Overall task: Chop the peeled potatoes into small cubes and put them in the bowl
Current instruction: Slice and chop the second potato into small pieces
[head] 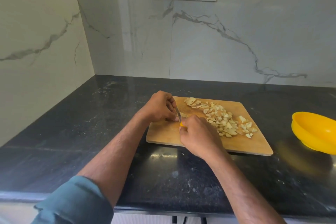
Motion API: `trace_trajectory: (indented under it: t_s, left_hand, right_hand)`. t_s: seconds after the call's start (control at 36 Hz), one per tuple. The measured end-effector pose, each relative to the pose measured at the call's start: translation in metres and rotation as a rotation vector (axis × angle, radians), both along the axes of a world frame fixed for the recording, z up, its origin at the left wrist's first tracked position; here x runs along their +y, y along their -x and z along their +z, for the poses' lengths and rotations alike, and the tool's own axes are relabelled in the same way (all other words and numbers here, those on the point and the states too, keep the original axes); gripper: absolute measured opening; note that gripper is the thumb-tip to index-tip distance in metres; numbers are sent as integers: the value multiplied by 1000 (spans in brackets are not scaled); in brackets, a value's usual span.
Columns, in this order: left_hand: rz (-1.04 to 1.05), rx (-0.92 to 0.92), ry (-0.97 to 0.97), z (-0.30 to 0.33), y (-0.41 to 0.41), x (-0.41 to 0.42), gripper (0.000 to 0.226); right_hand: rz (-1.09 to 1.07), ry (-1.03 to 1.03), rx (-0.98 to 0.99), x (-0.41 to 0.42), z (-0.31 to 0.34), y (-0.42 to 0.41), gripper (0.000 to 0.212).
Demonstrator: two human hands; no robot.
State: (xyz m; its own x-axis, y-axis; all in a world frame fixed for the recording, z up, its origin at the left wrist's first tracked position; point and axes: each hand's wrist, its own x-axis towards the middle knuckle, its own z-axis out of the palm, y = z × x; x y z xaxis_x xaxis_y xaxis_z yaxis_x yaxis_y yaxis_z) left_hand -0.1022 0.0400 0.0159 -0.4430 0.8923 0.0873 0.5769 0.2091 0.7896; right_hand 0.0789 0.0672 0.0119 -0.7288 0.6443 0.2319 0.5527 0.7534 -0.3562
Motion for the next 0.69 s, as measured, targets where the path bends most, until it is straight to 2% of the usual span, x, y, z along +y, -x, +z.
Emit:
trace_trajectory:
  t_s: [0.33, 0.47, 0.58, 0.69]
  left_hand:
    - [30, -18, 9, -1, -1, -1, 36]
    - [32, 3, 14, -1, -1, -1, 35]
    - [15, 62, 30, -1, -1, -2, 35]
    - [3, 189, 60, -1, -6, 0, 34]
  right_hand:
    - [56, 14, 7, -15, -3, -26, 36]
    - [108, 54, 9, -13, 2, -52, 16]
    - [93, 192, 137, 2, 13, -70, 35]
    - [1, 147, 284, 24, 17, -66, 34]
